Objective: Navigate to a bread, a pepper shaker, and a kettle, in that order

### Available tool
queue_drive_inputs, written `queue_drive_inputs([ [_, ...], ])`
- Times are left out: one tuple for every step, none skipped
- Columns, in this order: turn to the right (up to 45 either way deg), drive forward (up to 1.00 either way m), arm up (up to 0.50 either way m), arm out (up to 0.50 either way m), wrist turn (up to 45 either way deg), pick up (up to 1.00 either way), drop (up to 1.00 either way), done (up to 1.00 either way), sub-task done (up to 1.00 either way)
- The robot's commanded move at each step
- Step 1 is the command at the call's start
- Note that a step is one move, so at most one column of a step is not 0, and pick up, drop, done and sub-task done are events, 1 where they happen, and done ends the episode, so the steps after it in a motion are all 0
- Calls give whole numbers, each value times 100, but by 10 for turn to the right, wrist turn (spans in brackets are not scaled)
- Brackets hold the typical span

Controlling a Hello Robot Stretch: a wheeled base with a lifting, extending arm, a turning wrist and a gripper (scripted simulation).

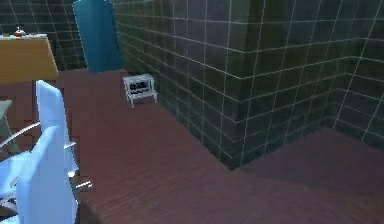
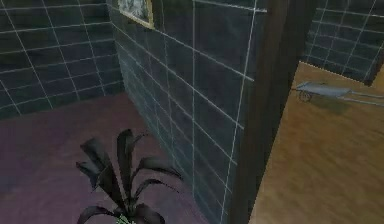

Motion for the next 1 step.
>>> queue_drive_inputs([
  [0,65,0,0,0,0,0,0,0],
])
